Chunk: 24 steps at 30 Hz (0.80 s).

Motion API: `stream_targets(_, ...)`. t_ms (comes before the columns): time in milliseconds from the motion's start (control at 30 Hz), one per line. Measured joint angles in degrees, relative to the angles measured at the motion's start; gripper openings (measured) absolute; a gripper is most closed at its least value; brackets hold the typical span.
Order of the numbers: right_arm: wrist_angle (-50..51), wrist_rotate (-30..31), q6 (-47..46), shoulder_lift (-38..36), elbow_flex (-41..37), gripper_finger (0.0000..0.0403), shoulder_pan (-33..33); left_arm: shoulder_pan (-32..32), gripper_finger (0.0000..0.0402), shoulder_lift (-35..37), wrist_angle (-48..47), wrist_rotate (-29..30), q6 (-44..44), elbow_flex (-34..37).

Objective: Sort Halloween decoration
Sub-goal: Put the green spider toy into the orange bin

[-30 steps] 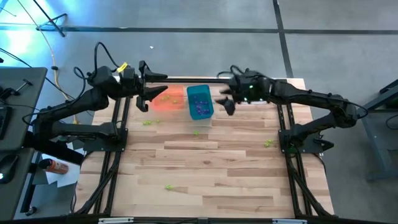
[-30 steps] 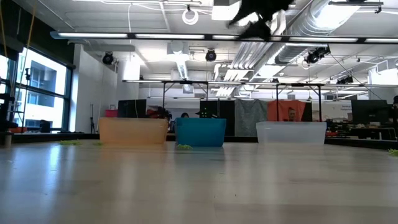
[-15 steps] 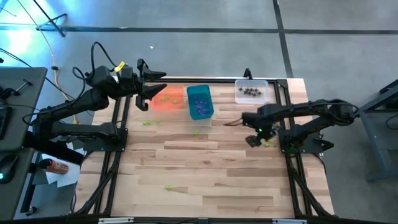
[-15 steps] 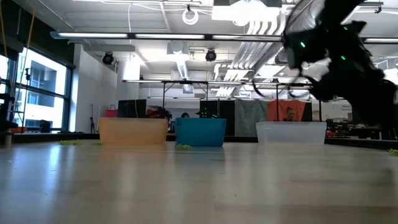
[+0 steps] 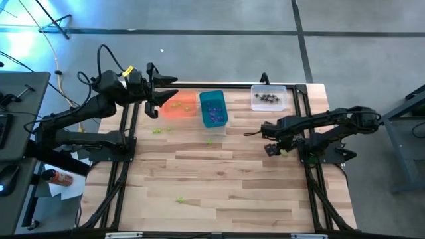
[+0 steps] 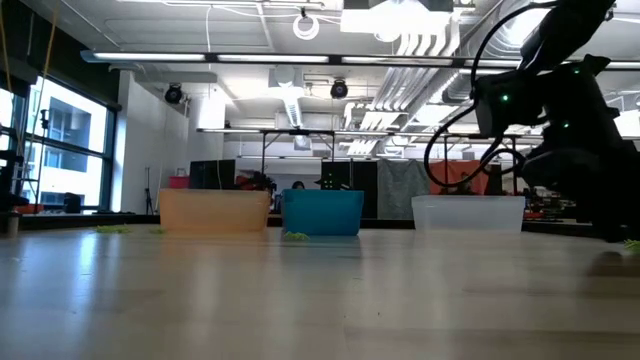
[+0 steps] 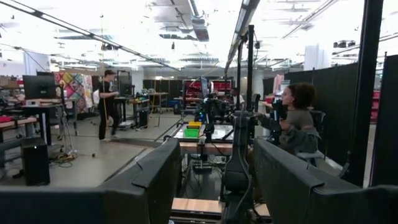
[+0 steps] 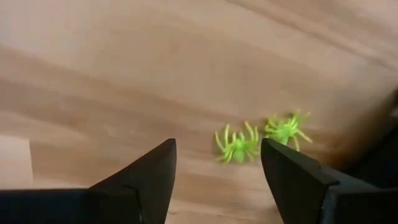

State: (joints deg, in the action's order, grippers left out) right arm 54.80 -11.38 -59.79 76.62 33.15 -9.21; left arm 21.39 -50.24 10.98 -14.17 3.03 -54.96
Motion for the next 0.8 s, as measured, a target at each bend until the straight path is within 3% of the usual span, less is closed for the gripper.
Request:
stream_targets(267,1.67,-0.7,-1.04,-0.02,0.02,0.0189,0.0,0.0,0.0188,0.0,-0.01,0.0,1.24,0.0)
stream_targets(633,-2.51,-1.59,-1.79,0.09,-3.48,0.0183,-0.05,0.0,0.0188,0.0,-0.38,0.0,1.28,0.0)
stream_targets(800,-2.23,-1.23,-1.24,0.16,-2.63,0.0134,-0.02,0.0,0.0188,0.0,-0.37,0.0,1.26,0.0)
